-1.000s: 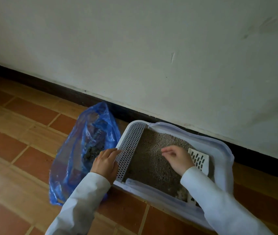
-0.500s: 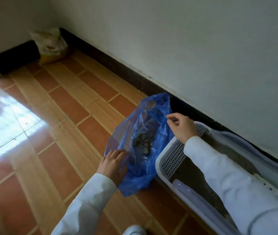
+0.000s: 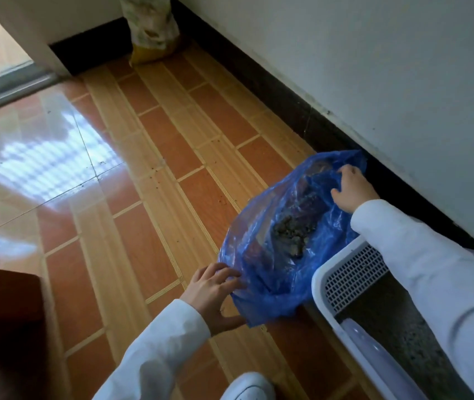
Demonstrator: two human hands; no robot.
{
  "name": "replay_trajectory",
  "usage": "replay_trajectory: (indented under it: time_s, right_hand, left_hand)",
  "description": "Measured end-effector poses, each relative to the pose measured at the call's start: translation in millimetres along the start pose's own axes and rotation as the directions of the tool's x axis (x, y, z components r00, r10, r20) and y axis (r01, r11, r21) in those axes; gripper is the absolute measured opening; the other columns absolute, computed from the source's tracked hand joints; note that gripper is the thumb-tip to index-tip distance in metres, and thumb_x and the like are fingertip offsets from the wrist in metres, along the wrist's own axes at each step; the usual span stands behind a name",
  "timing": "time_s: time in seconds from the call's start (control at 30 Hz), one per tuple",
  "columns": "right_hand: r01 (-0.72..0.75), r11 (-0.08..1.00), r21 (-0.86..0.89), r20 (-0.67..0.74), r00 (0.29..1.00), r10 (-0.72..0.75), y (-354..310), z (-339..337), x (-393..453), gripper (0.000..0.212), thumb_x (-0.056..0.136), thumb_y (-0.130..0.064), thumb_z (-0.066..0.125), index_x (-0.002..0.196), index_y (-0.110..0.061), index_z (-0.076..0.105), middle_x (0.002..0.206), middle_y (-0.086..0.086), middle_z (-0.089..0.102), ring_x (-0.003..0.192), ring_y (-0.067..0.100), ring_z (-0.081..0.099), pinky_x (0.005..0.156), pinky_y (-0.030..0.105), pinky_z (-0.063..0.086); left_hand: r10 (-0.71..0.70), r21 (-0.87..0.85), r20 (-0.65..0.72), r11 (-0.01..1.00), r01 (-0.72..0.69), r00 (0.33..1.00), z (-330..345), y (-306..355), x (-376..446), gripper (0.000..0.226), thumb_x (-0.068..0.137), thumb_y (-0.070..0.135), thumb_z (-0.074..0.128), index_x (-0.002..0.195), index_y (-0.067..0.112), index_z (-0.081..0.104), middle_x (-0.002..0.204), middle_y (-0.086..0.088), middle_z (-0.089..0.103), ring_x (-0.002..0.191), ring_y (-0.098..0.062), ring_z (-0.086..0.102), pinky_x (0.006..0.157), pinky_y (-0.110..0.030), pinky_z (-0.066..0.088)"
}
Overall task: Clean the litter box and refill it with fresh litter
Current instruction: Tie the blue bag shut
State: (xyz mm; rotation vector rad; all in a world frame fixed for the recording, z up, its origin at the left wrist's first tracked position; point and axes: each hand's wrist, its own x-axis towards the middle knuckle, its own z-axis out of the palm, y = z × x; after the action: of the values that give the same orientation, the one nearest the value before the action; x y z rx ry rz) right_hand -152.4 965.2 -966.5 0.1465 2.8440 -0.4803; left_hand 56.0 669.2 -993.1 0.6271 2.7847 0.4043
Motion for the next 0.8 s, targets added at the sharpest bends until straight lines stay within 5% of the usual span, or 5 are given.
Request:
replay_trajectory:
  time_s: [0.17,0.27,0.4,0.7,0.8]
  right_hand:
    - [-0.05,0.977,-0.206,-0.025,0.999,0.046,-1,8,-5,0.057,0.089,-0.012,0.059,0.136,0.0,0.029,0.142,0.021,0.034,0.115,0.043,0.053,0.079,0.045,0.046]
    - [-0.02,0.976,-0.218,-0.071,0.997,0.004,-1,10,-11,0.046,0.089,-0.012,0.062,0.129,0.0,0.042,0.135,0.02,0.04,0.11,0.041,0.056,0.077,0.042,0.046]
    - [0.1,0.991,-0.088,-0.145,0.983,-0.112,-5,5,-23,0.017,0.089,-0.021,0.061,0.098,-0.007,0.062,0.114,0.016,0.05,0.093,0.039,0.059,0.072,0.038,0.044]
    - [0.371,0.893,0.254,-0.388,0.885,-0.257,-43,-49,-54,0.015,0.084,-0.02,0.068,0.088,-0.005,0.066,0.092,0.012,0.066,0.083,0.027,0.061,0.075,0.029,0.046]
    - [0.436,0.845,0.31,-0.481,0.838,-0.257,-60,-86,-64,0.012,0.085,-0.016,0.067,0.084,-0.003,0.066,0.083,0.007,0.066,0.074,0.019,0.057,0.065,0.012,0.035]
  left_hand:
    - [0.046,0.037,-0.067,0.998,-0.044,0.997,5,-9,1,0.034,0.064,0.045,0.076,0.094,0.035,0.063,0.114,0.011,0.064,0.111,-0.019,0.058,0.084,-0.042,0.053]
    - [0.026,-0.052,-0.186,0.998,-0.037,0.982,-1,-8,5,0.014,0.075,0.037,0.062,0.088,0.032,0.06,0.106,0.012,0.065,0.104,-0.016,0.06,0.08,-0.038,0.053]
    - [-0.113,-0.248,-0.287,0.968,0.04,0.951,-23,-2,17,0.019,0.077,0.036,0.05,0.089,0.029,0.063,0.098,0.014,0.065,0.093,-0.014,0.06,0.078,-0.034,0.05]
    - [-0.445,-0.76,-0.364,0.65,0.015,0.818,-105,10,55,0.024,0.073,0.04,0.061,0.082,0.018,0.066,0.076,0.012,0.067,0.075,-0.005,0.063,0.074,-0.022,0.052]
    - [-0.497,-0.829,-0.381,0.557,-0.051,0.78,-149,16,68,0.009,0.08,0.014,0.068,0.077,0.021,0.064,0.072,0.004,0.063,0.065,0.0,0.056,0.065,-0.013,0.047]
